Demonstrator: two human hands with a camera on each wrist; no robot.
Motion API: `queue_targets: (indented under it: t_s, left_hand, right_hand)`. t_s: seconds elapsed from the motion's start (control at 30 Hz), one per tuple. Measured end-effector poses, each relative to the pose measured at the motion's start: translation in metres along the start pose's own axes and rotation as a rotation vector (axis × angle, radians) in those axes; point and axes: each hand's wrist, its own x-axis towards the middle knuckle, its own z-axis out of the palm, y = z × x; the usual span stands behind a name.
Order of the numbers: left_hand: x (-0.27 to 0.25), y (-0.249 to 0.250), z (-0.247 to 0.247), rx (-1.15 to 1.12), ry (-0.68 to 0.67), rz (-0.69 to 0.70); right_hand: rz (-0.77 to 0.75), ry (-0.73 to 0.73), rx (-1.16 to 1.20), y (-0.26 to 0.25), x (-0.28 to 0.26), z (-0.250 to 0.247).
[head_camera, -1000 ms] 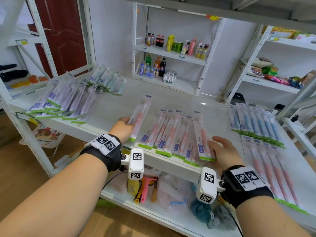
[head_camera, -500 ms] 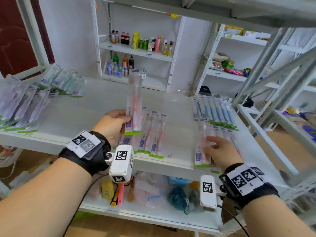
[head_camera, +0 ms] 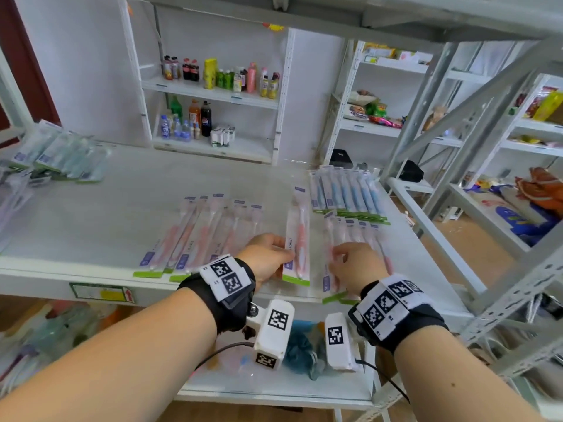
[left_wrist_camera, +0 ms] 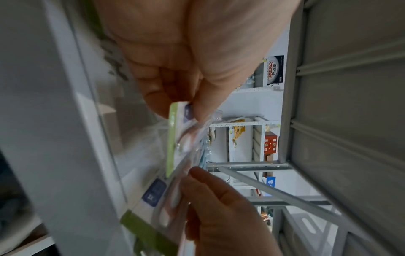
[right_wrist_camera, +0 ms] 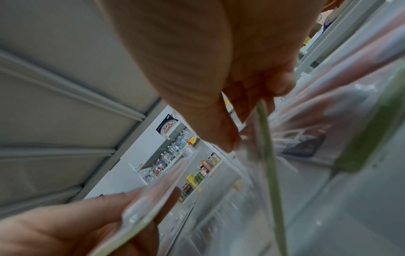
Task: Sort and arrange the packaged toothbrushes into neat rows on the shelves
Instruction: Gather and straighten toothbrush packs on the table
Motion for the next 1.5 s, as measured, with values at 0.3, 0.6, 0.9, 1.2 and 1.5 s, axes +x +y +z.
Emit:
queue_targets:
  t_s: [0.3, 0.6, 0.9, 1.2, 1.5]
  left_hand:
    - [0.012, -0.012, 0.026, 0.088, 0.013, -0.028]
    - [0.016, -0.014, 0.031, 0.261, 0.033, 0.003]
    - [0.021, -0.015, 0.031, 0.599, 0.020, 0.073]
    - [0.020, -0.014, 0.030, 0.846, 0.047, 0.092]
    - [0.008, 0.005, 0.054, 1.226, -0.326, 0.274]
  right_hand:
    - [-0.038, -0.022, -0.150, 0.013, 0.008, 0.006]
    - [-0.071, 0.089, -0.115, 0.034, 0.008, 0.015]
    - [-0.020, 0.136, 0.117, 0.059, 0.006, 0.003]
    - [0.034, 0.118, 0.285, 0.096, 0.004, -0.007]
    - [0.034, 0.018, 0.474, 0.110, 0.003, -0.003]
